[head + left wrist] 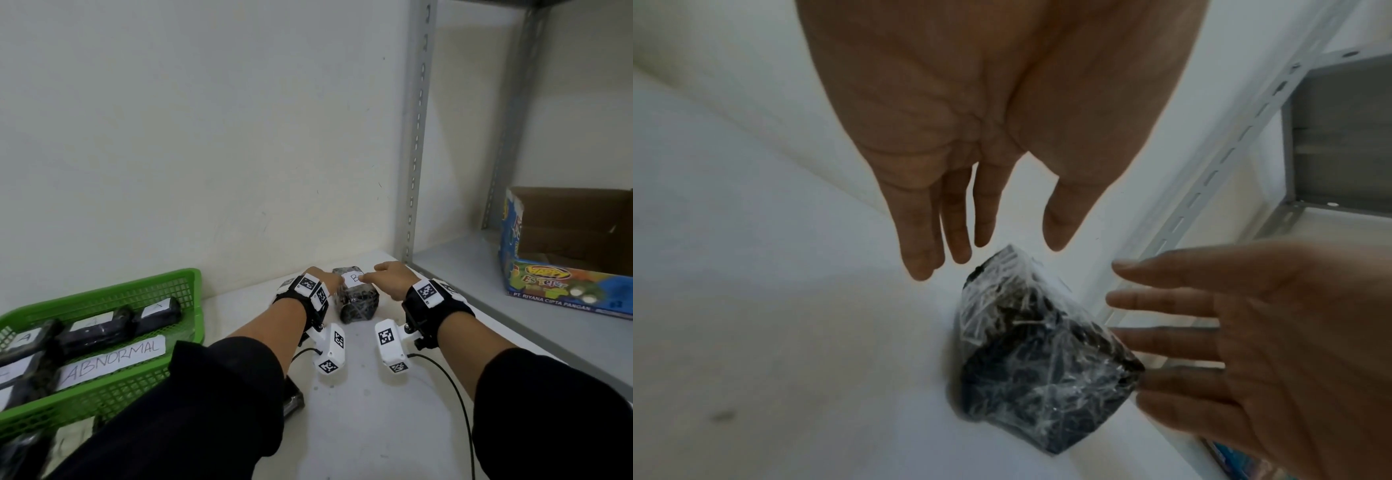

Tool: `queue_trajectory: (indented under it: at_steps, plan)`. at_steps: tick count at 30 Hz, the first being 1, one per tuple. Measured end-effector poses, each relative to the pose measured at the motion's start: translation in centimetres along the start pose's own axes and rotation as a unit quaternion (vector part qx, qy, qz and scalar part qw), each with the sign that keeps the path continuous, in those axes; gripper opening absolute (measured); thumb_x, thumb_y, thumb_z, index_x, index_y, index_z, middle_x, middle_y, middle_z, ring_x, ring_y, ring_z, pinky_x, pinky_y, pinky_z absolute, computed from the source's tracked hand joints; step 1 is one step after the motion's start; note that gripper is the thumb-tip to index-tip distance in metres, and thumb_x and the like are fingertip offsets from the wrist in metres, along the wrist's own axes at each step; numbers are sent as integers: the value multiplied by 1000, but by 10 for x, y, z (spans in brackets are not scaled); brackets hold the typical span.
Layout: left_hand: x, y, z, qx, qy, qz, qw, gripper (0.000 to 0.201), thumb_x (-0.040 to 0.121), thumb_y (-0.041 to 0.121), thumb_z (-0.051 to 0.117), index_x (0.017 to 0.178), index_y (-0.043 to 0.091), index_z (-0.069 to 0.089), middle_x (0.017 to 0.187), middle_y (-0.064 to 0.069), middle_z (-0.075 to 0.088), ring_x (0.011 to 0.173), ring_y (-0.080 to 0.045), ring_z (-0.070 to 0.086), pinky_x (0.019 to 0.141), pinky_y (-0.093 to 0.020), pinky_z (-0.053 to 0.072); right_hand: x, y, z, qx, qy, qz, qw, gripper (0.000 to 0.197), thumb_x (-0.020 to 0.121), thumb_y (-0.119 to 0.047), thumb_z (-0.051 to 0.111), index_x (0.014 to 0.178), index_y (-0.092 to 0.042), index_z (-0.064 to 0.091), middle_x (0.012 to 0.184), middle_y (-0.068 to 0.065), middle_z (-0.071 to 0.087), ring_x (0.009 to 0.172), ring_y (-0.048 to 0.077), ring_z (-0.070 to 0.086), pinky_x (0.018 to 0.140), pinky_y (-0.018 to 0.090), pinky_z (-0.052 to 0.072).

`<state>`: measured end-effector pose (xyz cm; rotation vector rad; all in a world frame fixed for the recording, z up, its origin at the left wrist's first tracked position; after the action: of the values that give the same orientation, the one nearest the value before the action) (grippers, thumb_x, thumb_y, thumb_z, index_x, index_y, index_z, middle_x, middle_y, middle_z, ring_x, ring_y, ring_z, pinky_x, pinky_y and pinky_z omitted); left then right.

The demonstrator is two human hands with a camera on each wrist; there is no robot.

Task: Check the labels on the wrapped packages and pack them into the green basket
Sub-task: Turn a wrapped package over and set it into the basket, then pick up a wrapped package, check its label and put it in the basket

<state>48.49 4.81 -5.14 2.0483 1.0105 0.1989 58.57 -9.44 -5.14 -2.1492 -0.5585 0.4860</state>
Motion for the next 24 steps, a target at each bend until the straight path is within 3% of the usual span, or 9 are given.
queue_trajectory:
  at_steps: [2, 4, 5, 7, 9, 11, 17, 24]
  plan:
    - [-5, 3, -8, 42, 10, 20, 999, 42, 94, 31, 62, 64, 16, 36, 68, 0, 41, 66, -20, 48, 73, -31, 50, -3, -8, -2, -18, 9, -20, 1000, 73, 94, -39, 73, 154, -9, 45, 157, 12, 50, 145, 30, 48, 117, 38, 38]
    - [-10, 6, -19, 82, 23, 45, 995, 40, 93, 34, 61, 65, 13, 42, 67, 0, 43, 58, -16, 42, 57, -26, 40, -9, -17, -2, -30, 12, -43, 999, 75, 95, -43, 71, 156, -12, 41, 160, 11, 47, 147, 29, 46, 119, 38, 37]
    - [-13, 6, -25, 107, 24, 54, 992, 37, 93, 37, 61, 70, 11, 49, 69, -1, 47, 61, -18, 45, 59, -27, 40, -12, -22, -1, -36, 14, -56, 998, 77, 95, -46, 70, 158, -13, 39, 161, 11, 45, 148, 29, 44, 119, 39, 37]
    - [-20, 6, -41, 147, 11, 70, 987, 31, 92, 43, 61, 94, 12, 58, 90, -6, 58, 82, -25, 55, 73, -29, 44, -20, -33, 4, -53, 20, -83, 995, 81, 95, -51, 68, 161, -18, 34, 163, 9, 42, 149, 28, 43, 117, 38, 36]
    - [-26, 1, -63, 177, 17, 84, 980, 51, 93, 48, 58, 127, 11, 57, 127, -12, 59, 116, -29, 56, 94, -32, 43, -28, -46, 12, -77, 27, -109, 991, 86, 93, -56, 67, 163, -22, 30, 163, 7, 44, 148, 29, 44, 118, 41, 37]
    - [-38, -10, -89, 187, 43, 95, 977, 71, 93, 52, 57, 148, 9, 42, 152, -9, 44, 139, -28, 43, 110, -34, 37, -37, -61, 25, -97, 25, -136, 986, 91, 90, -61, 66, 163, -25, 27, 161, 8, 46, 145, 30, 47, 120, 46, 36]
    - [-91, -61, -172, 225, 77, 84, 968, 77, 94, 53, 55, 154, 12, 30, 160, -5, 33, 146, -23, 34, 115, -33, 30, -79, -117, 75, -165, 3, -212, 963, 97, 88, -69, 63, 165, -28, 21, 172, -3, 26, 161, 31, 12, 128, 55, 14]
    - [-166, -133, -267, 255, 124, 59, 957, 78, 94, 56, 54, 155, 15, 27, 162, -4, 29, 148, -22, 31, 118, -34, 27, -141, -185, 158, -210, -55, -315, 924, 98, 91, -68, 61, 166, -25, 16, 174, 6, 18, 161, 37, 5, 130, 51, 5]
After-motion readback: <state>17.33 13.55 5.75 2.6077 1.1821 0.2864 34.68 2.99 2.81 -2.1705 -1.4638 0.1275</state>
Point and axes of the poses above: each hand's wrist, its own x-axis towards the middle knuckle, its own z-axis out of the palm, y = z × x, the point moved 6 cm from there along x, towards the middle knuckle
